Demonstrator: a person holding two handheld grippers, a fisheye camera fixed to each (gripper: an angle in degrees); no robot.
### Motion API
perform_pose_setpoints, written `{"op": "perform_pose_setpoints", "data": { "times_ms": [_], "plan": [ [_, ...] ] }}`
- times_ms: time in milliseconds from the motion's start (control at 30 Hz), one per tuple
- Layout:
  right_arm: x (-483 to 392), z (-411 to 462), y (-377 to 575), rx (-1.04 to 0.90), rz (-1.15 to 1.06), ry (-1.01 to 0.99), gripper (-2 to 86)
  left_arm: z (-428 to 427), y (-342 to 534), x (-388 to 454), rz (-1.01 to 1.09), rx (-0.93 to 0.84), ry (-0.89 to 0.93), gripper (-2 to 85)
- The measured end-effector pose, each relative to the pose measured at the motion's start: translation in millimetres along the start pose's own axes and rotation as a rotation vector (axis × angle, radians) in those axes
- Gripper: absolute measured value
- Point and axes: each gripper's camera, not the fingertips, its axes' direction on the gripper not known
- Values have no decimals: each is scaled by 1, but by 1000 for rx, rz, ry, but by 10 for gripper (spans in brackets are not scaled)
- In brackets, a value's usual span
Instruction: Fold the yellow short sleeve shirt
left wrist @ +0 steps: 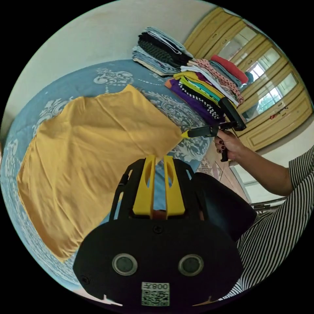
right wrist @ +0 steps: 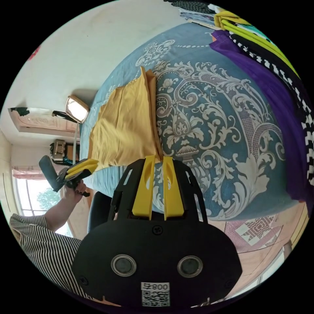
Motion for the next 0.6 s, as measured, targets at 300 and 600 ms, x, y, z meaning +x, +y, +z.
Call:
{"op": "perform_pose_setpoints", "data": {
  "times_ms": [300, 600],
  "plan": [
    [25, -6, -13, 50, -31, -264, 6, 56, -94, 118, 331, -109, -222, 91],
    [43, -7, -62, 132, -50, -164, 35, 56, -118, 158, 254, -86, -334, 18]
  ]
}}
